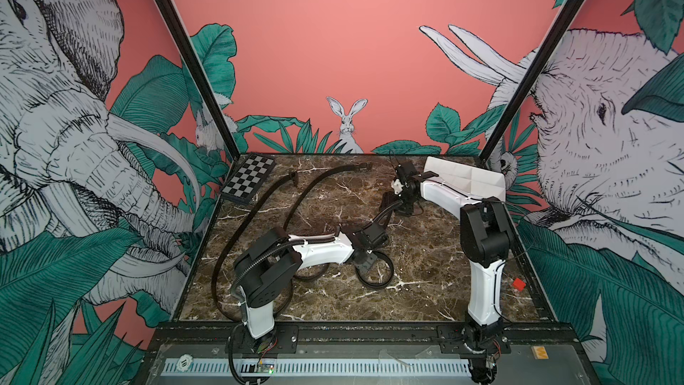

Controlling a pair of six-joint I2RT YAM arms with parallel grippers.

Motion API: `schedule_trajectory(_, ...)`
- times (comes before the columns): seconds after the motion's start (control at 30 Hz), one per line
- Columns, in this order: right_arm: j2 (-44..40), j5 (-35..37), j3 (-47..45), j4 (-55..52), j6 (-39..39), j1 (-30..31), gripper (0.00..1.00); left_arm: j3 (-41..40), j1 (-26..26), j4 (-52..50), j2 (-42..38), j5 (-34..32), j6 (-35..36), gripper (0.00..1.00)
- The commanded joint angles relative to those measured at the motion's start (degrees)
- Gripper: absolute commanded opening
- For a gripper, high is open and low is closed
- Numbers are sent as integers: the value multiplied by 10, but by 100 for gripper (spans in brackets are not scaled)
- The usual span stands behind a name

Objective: Place the belts into the storage roll
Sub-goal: Roll the belt at the center of the board.

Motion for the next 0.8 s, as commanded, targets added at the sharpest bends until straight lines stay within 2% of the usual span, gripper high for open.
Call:
schedule_trajectory(0.0,18,-2,1,-1,21,2,57,-7,1,-35,6,-86,-33,7)
schedule_trajectory(0.13,-8,12,-62,2,15,2,35,24,2,-61,41,-117,-52,10)
schedule_trajectory(0.23,-34,24,-117,1,5,2,22,26,1,-58,55,-120,-59,21)
schedule_trajectory(0.43,-110,53,-239,20,10,0,2,32,1,-66,87,-122,-76,16)
schedule_trajectory(0.63,-176,72,-321,31,22,-9,0,49,11,-80,122,-127,-88,15)
schedule_trajectory(0.77,-216,79,-370,38,20,-33,0,51,37,-70,138,-96,-96,14)
